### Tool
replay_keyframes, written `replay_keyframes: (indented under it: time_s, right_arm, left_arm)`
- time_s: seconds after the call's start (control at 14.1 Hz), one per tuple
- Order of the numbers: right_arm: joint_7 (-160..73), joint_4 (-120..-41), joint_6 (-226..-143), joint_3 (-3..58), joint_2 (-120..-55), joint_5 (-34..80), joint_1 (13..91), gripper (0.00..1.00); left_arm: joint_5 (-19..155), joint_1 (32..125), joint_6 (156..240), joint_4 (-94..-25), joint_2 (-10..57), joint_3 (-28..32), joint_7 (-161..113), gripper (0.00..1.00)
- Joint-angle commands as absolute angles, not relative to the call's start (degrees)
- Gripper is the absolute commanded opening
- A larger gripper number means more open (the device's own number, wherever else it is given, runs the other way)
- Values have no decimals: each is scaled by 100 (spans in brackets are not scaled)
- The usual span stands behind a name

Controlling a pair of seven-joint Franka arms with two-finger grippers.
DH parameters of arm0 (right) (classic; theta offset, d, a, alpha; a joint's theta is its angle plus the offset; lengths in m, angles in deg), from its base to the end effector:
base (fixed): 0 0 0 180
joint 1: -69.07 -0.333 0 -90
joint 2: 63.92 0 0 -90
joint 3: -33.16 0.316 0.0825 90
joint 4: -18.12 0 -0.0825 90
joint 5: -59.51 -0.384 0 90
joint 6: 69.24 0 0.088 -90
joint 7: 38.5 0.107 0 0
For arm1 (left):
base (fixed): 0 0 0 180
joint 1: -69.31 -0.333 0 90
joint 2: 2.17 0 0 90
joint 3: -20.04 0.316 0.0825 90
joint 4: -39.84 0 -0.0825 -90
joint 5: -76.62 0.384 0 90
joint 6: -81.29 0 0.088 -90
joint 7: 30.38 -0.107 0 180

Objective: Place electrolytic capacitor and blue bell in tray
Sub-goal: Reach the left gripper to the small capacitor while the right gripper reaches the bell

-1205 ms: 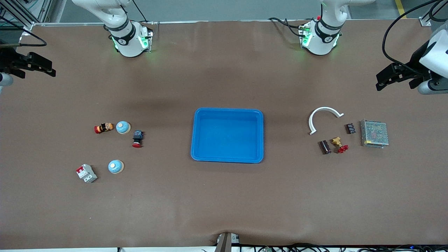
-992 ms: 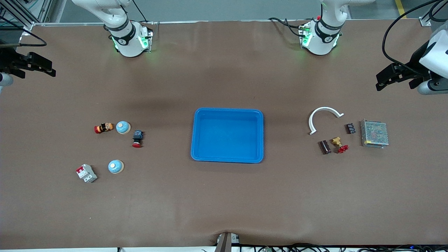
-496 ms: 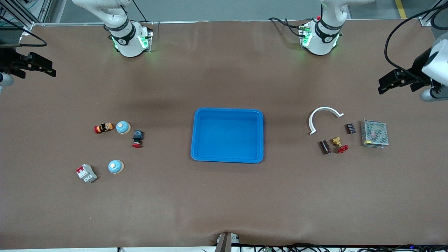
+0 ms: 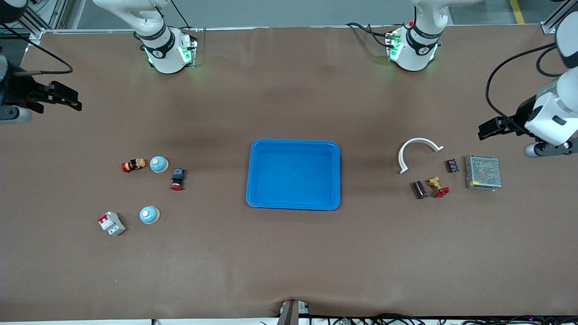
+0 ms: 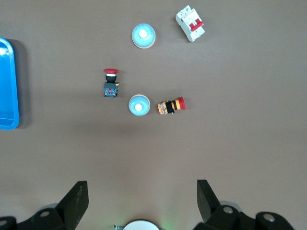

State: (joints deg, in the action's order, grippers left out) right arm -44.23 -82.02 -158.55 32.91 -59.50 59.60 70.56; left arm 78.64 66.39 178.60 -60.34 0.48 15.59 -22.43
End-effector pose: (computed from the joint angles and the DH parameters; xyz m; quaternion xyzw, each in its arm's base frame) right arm 0.5235 -0.0161 0.5821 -0.9978 -0.0348 0.0558 0.0030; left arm 0.5669 -0.0111 0.5252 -0.9973 -0.0528 0.0466 0.0195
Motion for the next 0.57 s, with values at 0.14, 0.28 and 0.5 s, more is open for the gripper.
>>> replay_keyframes:
  time_s: [0.14,0.28,0.5]
  right_arm:
    - [-4360,-9015,-16995,3316,-6093,5889,6925,100]
    - [-4456,-9033,-17049,3316,-6295,5889,6915,100]
    - [-4545,-9313,-17425,3316,-6480,5889,6916,100]
  left_arm:
    - [8144,6562,18955,-7176,-155,1494,-2256,100]
    - [8215,6414,19359,-7536,-147,1485,-2247,100]
    - [8215,6351,20185,-8178,-103,1485,-2256,100]
